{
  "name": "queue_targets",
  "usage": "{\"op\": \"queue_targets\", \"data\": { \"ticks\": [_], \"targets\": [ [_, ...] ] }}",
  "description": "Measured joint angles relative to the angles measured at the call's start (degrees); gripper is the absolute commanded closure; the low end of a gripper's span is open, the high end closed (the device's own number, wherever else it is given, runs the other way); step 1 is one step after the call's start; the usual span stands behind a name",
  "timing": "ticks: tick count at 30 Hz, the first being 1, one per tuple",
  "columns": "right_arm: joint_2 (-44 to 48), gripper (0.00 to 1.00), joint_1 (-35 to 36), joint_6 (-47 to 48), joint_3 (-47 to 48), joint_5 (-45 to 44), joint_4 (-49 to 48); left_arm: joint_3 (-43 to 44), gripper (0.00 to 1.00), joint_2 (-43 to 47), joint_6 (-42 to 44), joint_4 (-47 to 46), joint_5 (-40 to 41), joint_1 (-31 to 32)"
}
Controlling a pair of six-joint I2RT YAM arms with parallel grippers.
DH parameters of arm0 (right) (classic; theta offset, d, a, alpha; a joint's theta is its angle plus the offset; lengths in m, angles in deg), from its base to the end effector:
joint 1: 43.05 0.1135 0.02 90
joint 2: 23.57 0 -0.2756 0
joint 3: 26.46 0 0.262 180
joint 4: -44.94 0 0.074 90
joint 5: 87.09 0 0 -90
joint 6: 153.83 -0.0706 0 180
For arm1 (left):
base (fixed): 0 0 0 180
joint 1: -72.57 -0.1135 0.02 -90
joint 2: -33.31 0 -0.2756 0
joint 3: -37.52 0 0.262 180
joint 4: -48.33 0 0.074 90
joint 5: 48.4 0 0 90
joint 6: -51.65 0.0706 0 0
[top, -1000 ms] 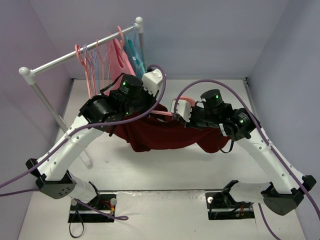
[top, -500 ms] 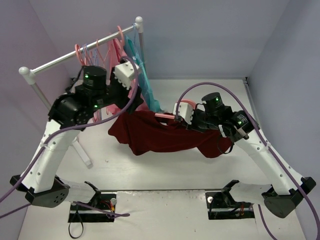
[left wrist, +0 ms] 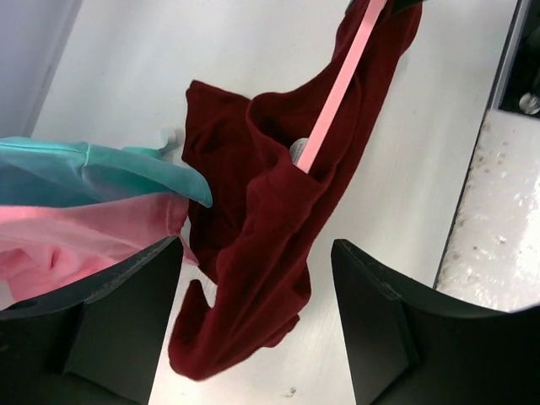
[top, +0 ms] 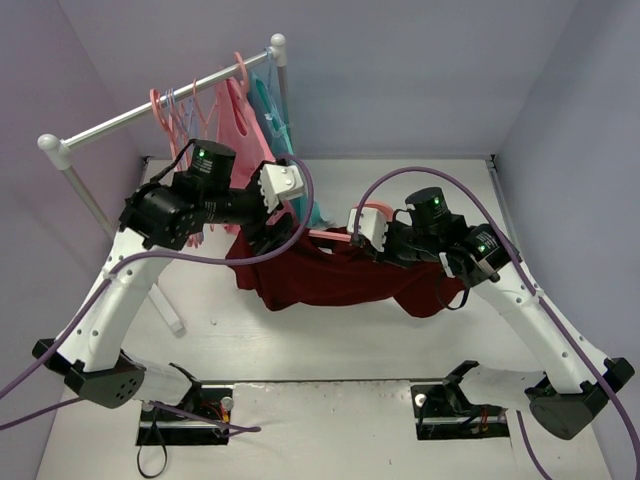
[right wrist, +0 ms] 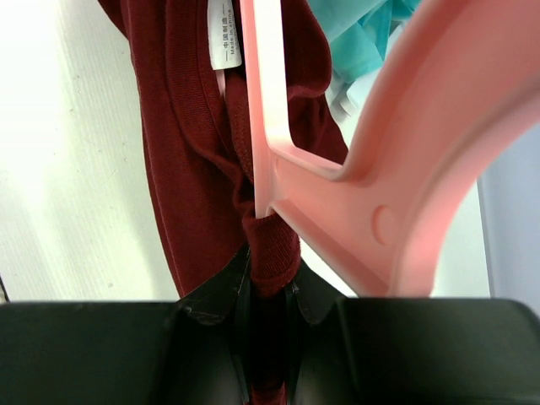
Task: Place the t-shirt on the hanger
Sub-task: Place the T-shirt on the hanger, then place the hanger at the clothesline.
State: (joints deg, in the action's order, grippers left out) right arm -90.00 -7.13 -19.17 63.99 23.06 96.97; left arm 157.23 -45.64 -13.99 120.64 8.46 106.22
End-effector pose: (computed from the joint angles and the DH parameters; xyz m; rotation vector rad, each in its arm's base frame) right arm 0.2068 0.1798 0.4069 -1.4752 1.4057 0.2662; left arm 0.2109 -0.1868 0.4854 1.3061 1.6446 -0.7083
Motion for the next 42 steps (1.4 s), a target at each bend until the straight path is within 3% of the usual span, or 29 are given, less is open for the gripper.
{"op": "queue_targets", "data": {
  "ticks": [8, 12, 15, 19, 20, 21, 24, 27, 30, 34, 42],
  "targets": [
    [0.0, 1.0, 0.0, 0.0, 0.0, 0.3, 0.0, 0.5, 0.35, -4.4, 4.5, 2.4, -1.6, 0.0],
    [0.0, 1.0, 0.0, 0.0, 0.0, 0.7, 0.0, -0.5, 0.43, -5.2, 5.3, 2.7, -2.3, 0.4],
    [0.0, 1.0, 0.0, 0.0, 0.0, 1.0, 0.0, -0.5, 0.56, -5.8, 5.5, 2.9, -3.0, 1.0],
    [-0.1, 1.0, 0.0, 0.0, 0.0, 1.6, 0.0, -0.5, 0.57, -6.7, 5.7, 3.0, -3.4, 2.2],
    [-0.1, 1.0, 0.0, 0.0, 0.0, 1.8, 0.0, -0.5, 0.64, -7.0, 5.7, 3.0, -3.4, 2.6],
    [-0.1, 1.0, 0.0, 0.0, 0.0, 2.0, 0.0, -0.5, 0.78, -7.3, 5.8, 3.0, -3.5, 2.9],
    [-0.1, 1.0, 0.0, 0.0, 0.0, 2.2, 0.0, -0.7, 0.97, -7.9, 6.6, 3.0, -3.6, 3.6],
    [-0.1, 1.0, -0.3, 0.1, 0.0, 1.8, 0.0, -1.4, 1.0, -7.9, 7.7, 3.7, -5.0, 4.2],
    [-0.1, 0.77, -0.3, 0.2, 0.0, 1.8, 0.1, -1.6, 1.0, -7.6, 8.5, 3.6, -5.2, 4.4],
    [0.1, 0.53, -0.6, 0.2, -0.8, 2.0, -0.9, -3.0, 1.0, -5.8, 9.1, 3.3, -5.4, 4.3],
    [2.2, 0.35, -4.5, 0.7, -4.6, 3.1, -2.8, -10.3, 1.0, -0.4, 8.5, -4.1, -8.2, 2.6]
  ]
}}
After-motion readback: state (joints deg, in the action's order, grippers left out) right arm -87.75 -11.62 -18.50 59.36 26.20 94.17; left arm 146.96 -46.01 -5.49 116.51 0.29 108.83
